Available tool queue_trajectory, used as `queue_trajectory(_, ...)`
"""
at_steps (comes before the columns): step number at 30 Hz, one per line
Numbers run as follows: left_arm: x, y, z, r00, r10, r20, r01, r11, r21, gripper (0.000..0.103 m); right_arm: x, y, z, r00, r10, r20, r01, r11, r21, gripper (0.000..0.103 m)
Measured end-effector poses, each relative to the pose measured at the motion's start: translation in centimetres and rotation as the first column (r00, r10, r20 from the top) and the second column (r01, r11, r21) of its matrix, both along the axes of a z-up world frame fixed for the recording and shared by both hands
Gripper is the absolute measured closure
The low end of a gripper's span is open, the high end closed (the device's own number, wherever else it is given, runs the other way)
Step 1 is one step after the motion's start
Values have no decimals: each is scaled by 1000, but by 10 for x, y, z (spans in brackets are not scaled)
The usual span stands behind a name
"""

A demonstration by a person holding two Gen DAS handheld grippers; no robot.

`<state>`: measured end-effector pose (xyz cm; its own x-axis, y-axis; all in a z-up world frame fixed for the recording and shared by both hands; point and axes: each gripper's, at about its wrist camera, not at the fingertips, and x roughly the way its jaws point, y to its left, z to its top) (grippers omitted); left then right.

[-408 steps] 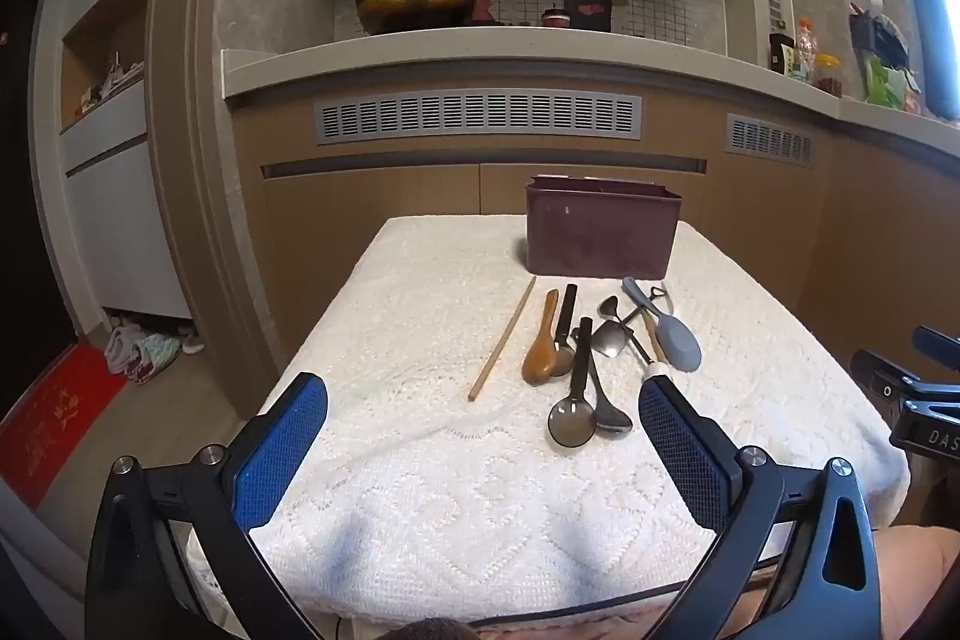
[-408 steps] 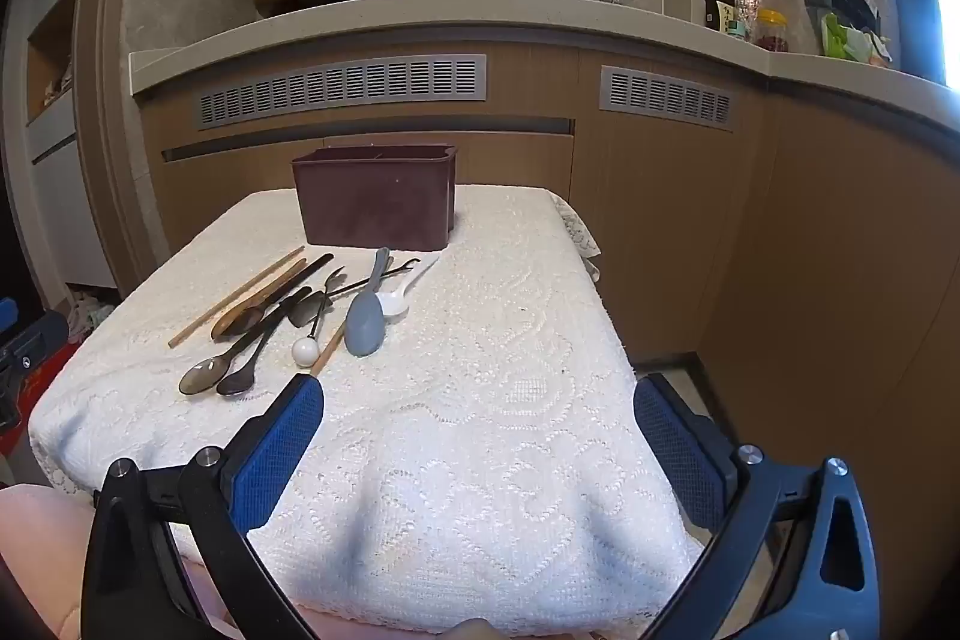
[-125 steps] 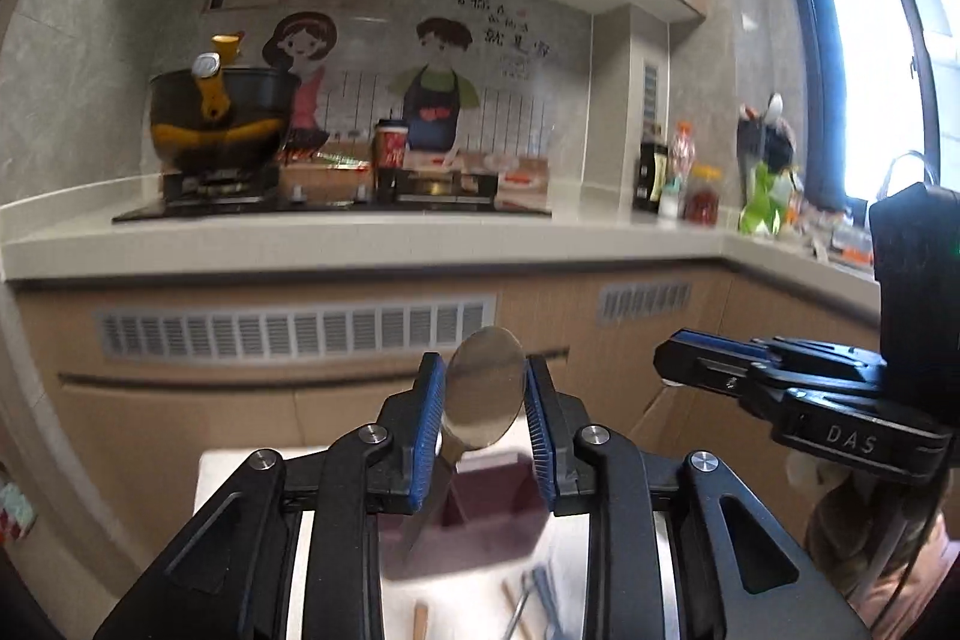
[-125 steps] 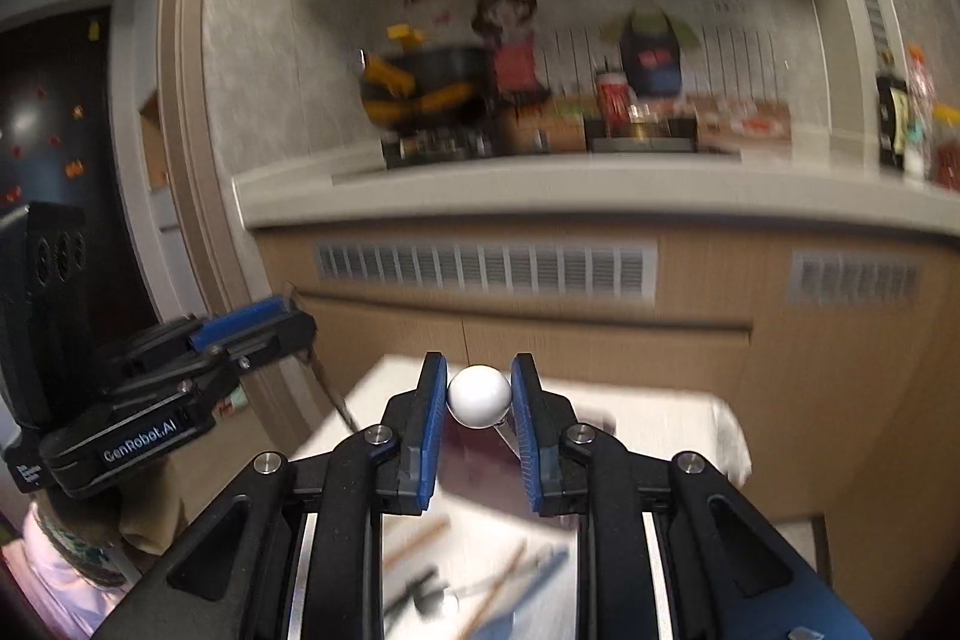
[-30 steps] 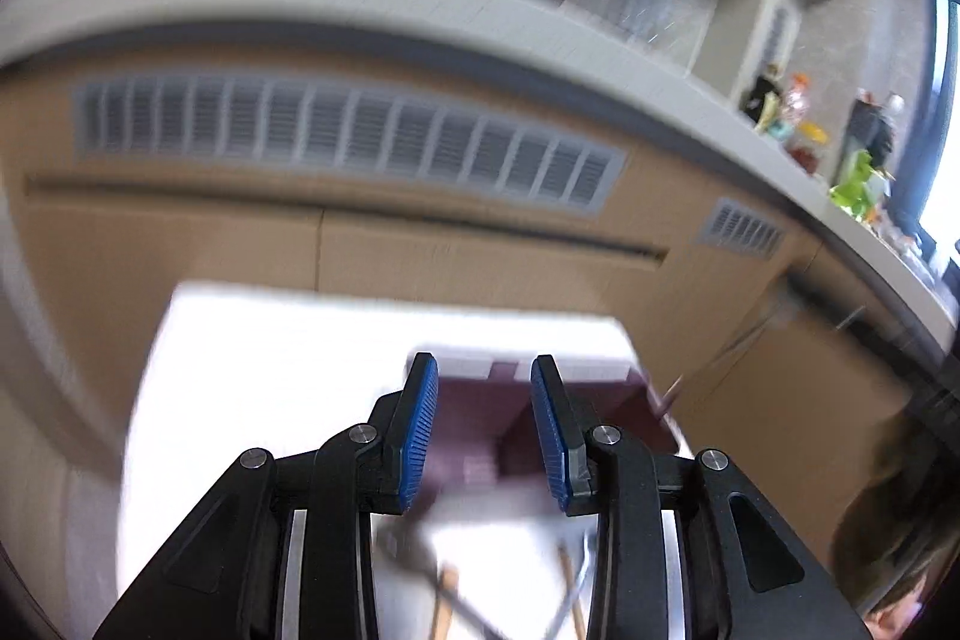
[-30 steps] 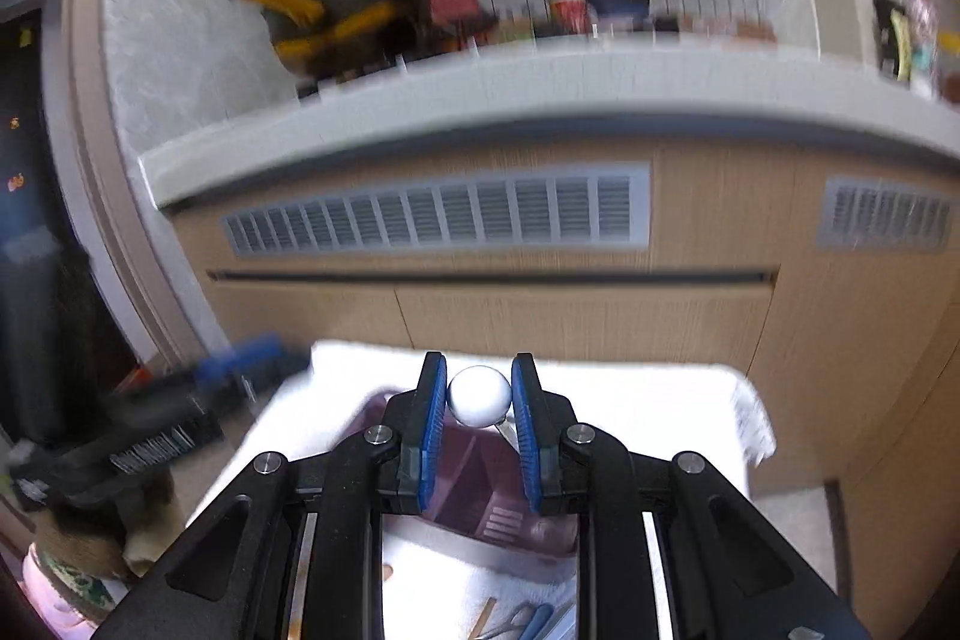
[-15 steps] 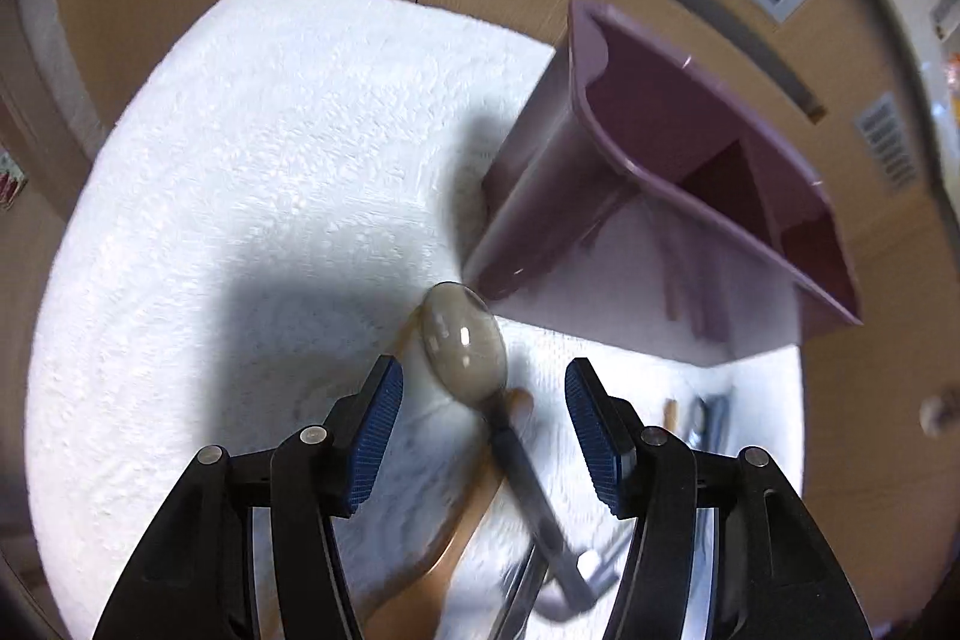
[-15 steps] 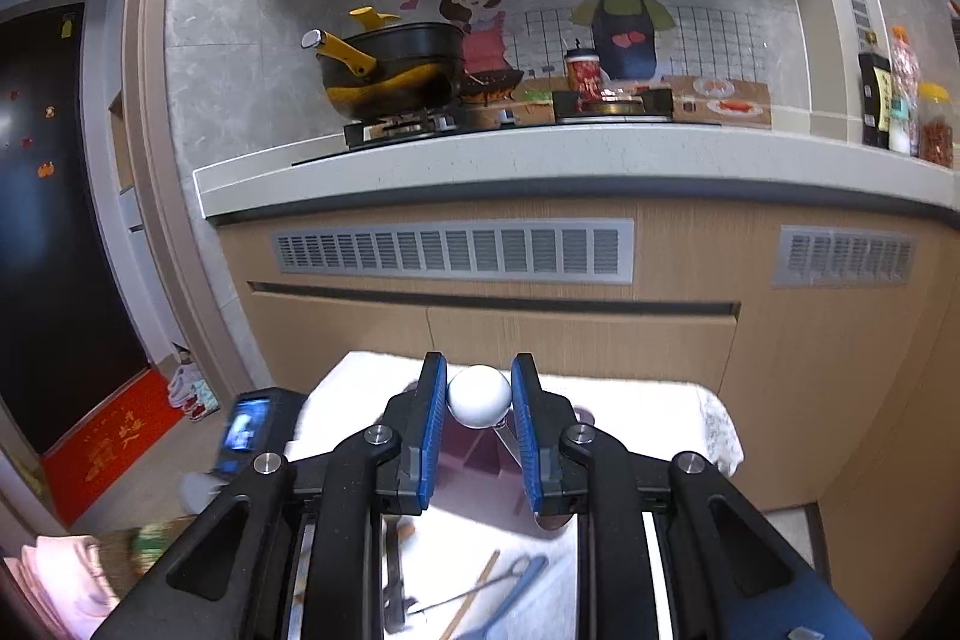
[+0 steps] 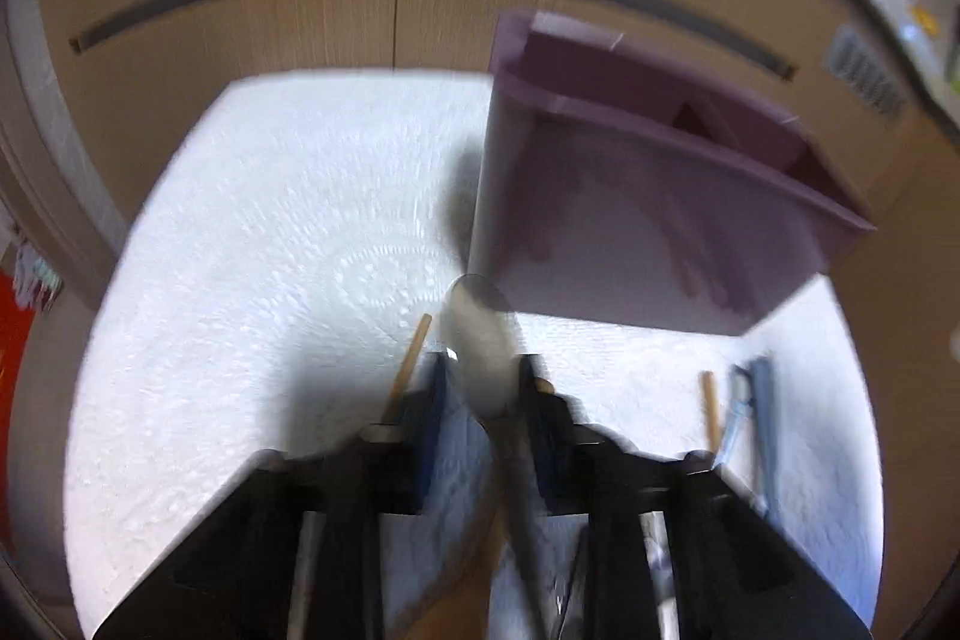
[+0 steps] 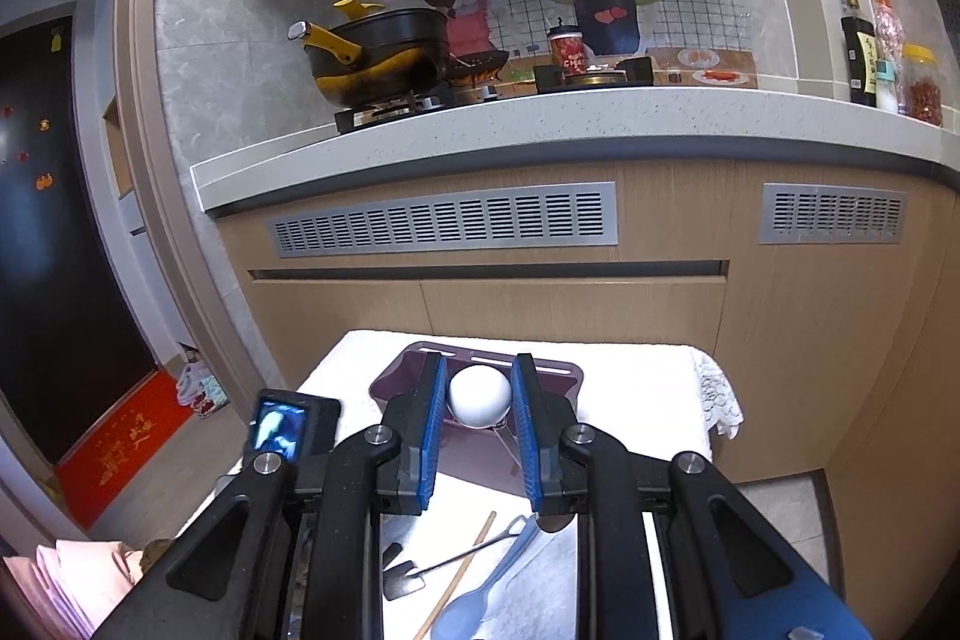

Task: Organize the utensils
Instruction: 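Grasp a second smoky spoon by its handle with the left gripper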

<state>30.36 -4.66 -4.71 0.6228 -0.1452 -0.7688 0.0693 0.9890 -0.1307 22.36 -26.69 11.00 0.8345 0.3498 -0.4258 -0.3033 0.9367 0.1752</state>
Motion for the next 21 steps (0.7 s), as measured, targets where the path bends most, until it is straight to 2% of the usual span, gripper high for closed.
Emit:
queue_trajectory(3,-30,0,25,990,-46,132,44,999,20,97,4,4,-4,1000,16,-22,-16,1000,9,83)
queue_trajectory(5,-39,1,36,983,-65,169,63,998,17,97,7,7,-8,999,18,-36,-17,1000,15,83)
queue_trajectory(9,-23,24,41,994,-32,108,39,997,-66,96,13,15,-15,998,17,-67,-16,1000,8,83)
queue_trajectory(11,-20,37,36,999,8,48,-2,993,-118,94,11,16,-18,997,17,-70,-17,1000,-7,83)
queue_trajectory(12,-14,47,35,1000,13,12,-11,992,-129,85,11,16,-19,997,16,-71,-17,1000,-13,83)
queue_trajectory(13,-11,46,30,1000,14,-26,-17,991,-130,64,10,16,-21,997,15,-75,-16,1000,-19,83)
queue_trajectory(15,-1,45,18,996,18,-85,-28,992,-125,41,11,17,-24,997,15,-82,-17,1000,-22,83)
queue_trajectory(18,9,35,6,991,13,-135,-28,994,-109,41,12,18,-29,995,27,-94,-28,1000,-9,83)
queue_trajectory(21,21,17,-6,988,22,-155,-25,1000,-17,42,11,19,-33,995,33,-93,-34,999,-6,83)
